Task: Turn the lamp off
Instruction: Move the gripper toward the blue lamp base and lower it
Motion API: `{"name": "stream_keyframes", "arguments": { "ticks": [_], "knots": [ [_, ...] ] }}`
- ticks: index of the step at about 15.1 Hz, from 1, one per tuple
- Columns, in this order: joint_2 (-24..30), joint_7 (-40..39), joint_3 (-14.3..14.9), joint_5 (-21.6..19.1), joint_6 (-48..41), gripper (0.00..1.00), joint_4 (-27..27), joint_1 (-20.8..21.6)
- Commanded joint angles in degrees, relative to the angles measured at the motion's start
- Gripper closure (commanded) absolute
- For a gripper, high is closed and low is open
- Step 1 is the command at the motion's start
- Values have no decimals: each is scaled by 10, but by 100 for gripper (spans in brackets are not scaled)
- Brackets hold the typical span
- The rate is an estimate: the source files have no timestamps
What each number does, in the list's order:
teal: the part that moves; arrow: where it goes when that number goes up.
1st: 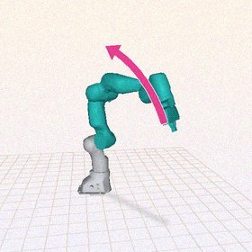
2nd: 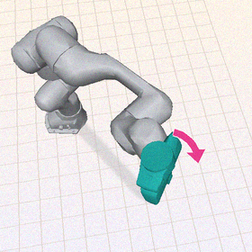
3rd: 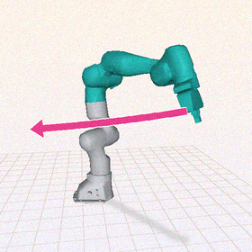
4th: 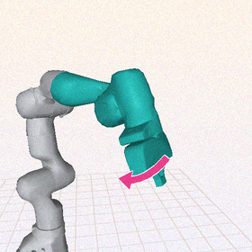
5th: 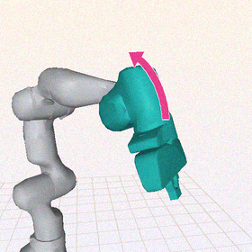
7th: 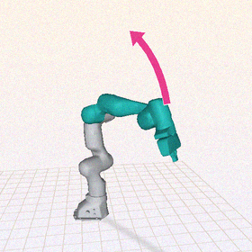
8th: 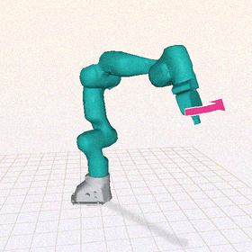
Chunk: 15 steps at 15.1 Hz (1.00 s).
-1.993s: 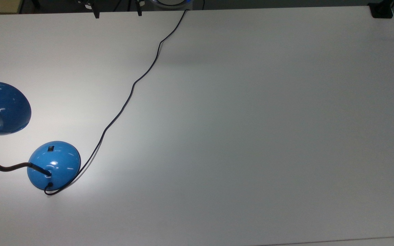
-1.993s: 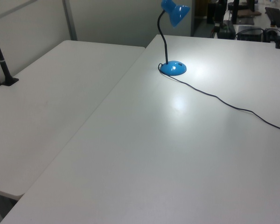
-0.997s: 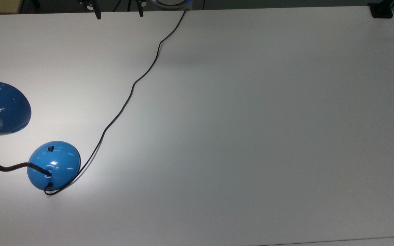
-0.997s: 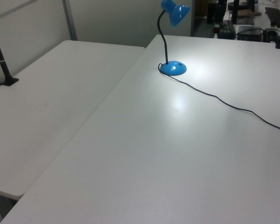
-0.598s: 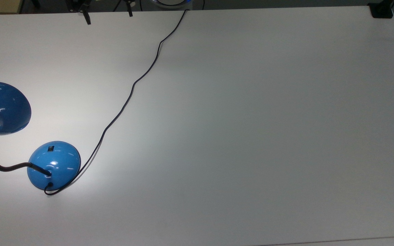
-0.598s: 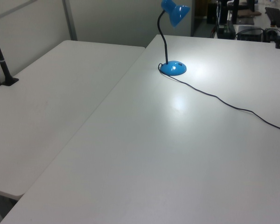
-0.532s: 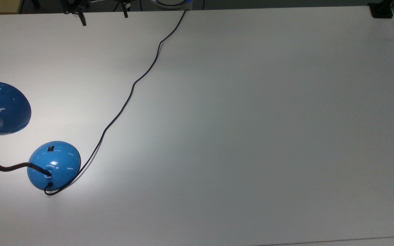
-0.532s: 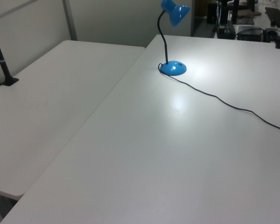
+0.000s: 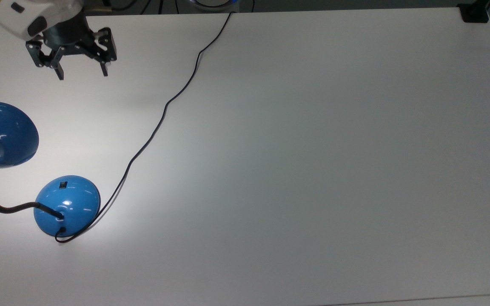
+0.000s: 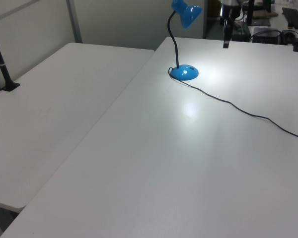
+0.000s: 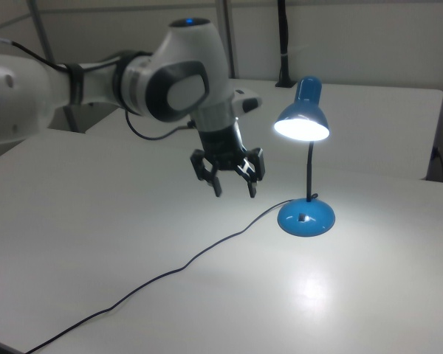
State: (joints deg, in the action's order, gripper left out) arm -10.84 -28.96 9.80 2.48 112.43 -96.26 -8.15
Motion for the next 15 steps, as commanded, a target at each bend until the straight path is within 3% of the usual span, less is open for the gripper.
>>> {"name": "stream_keyframes", "arguments": {
  "ticks": [1, 10, 15],
  "knots": [
    [-45, 10, -1, -3, 74, 100, 1, -5],
    [-172, 68, -1, -53, 366, 100, 1, -22],
    [-203, 72, -1, -51, 410, 100, 5, -26]
  ]
}}
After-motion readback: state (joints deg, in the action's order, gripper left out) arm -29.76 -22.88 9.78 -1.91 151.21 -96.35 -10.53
